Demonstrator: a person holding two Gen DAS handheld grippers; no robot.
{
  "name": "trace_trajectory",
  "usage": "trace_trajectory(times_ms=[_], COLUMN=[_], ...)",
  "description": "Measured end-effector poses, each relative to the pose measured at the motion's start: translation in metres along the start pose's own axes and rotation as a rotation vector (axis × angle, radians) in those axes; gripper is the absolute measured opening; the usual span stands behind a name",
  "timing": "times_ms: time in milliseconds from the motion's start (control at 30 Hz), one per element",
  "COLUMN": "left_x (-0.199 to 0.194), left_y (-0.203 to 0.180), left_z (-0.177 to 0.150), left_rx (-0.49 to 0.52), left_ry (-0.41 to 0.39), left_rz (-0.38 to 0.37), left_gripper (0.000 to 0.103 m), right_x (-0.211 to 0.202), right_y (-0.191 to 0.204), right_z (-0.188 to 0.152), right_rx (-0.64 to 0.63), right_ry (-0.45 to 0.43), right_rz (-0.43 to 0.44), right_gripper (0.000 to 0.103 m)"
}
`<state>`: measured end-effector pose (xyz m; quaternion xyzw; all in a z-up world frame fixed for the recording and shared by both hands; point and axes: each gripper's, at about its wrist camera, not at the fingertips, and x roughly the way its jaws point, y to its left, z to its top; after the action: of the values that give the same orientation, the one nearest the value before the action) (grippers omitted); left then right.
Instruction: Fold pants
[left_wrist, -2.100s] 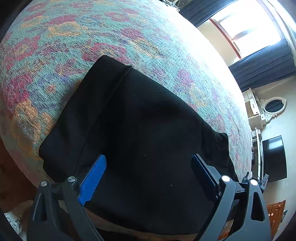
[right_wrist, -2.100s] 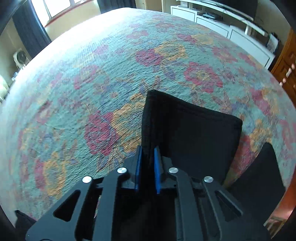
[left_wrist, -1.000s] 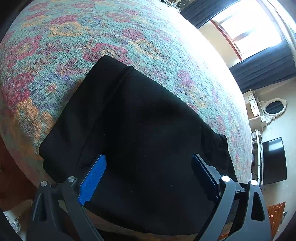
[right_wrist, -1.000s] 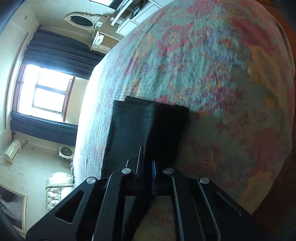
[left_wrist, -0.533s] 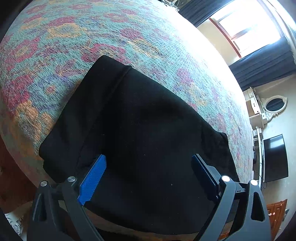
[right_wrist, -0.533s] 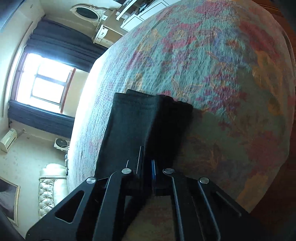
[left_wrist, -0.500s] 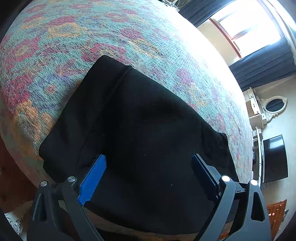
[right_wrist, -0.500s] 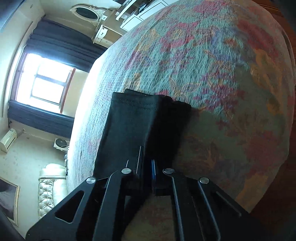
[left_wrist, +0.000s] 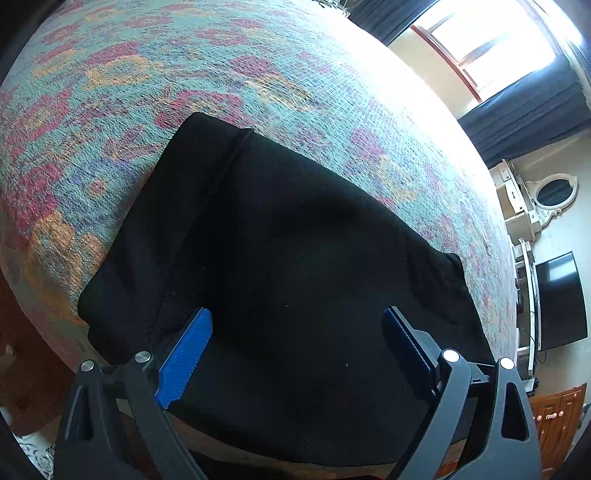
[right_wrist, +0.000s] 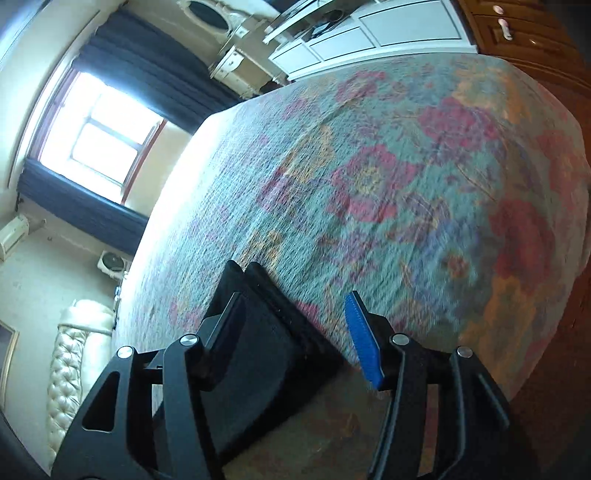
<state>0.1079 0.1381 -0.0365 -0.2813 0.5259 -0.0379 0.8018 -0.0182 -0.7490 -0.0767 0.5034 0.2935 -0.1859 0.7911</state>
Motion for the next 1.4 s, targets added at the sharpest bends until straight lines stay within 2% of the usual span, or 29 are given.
trace_trajectory(times_ms=[133,200,233,300,367,433,467,500,600,667,800,967,1167,1267,1400], left_x=[0.0,0.001,0.001,0.001,0.001,0.002,0.003,0.004,0.006,0.008,0.009,0.008,-0.002,-0.004,-0.003], left_y=[0.003,0.005,0.005,0.006,0.004,0.001,-0.002,-0.004,-0.013,-0.016,-0.016,-0.017,-0.013,-0.015,-0.025], left_z=[0.002,0.003,0.003,0.003,0.002,0.002,0.001,0.002,0.002,0.003,0.005,0.004,-0.002,-0.007,-0.009], left_rx=[-0.028,-0.041,-0.042,-0.039,-0.032,-0.019,-0.011,-0.003,0.019,0.025,0.009,0.003,-0.019,-0.039,0.02], left_ry=[0.0,-0.002,-0.002,0.0,0.0,0.0,0.0,0.002,0.007,0.009,0.012,0.009,-0.021,-0.037,-0.045], left_rz=[-0.025,-0.037,-0.041,-0.042,-0.035,-0.025,-0.021,-0.02,-0.006,-0.002,-0.005,0.007,0.025,0.025,0.062], left_gripper=[0.092,0.092,0.092,0.092,0.092,0.092,0.093,0.094,0.095,0.095,0.095,0.095,0.095,0.095,0.095], right_x=[0.031,0.043,0.046,0.054,0.063,0.064,0.065,0.065,0.062,0.058,0.033,0.003,-0.011,-0.007,0.009], right_y=[0.003,0.0,0.002,0.013,0.029,0.044,0.047,0.049,0.06,0.068,0.095,0.151,0.232,0.268,0.306], right_z=[0.016,0.016,0.016,0.015,0.007,-0.002,-0.005,-0.006,-0.008,-0.006,-0.017,-0.042,-0.091,-0.127,-0.185], right_rx=[-0.045,-0.039,-0.049,-0.097,-0.196,-0.326,-0.352,-0.356,-0.37,-0.352,-0.337,-0.347,-0.437,-0.516,-0.591], right_ry=[0.124,0.173,0.186,0.247,0.334,0.365,0.377,0.389,0.393,0.379,0.333,0.292,0.316,0.346,0.392], right_rz=[0.038,0.065,0.07,0.087,0.072,-0.012,-0.043,-0.049,-0.065,-0.045,0.058,0.186,0.295,0.303,0.287], right_gripper=[0.06,0.07,0.072,0.07,0.062,0.047,0.035,0.028,0.024,0.023,0.023,0.023,0.023,0.023,0.023])
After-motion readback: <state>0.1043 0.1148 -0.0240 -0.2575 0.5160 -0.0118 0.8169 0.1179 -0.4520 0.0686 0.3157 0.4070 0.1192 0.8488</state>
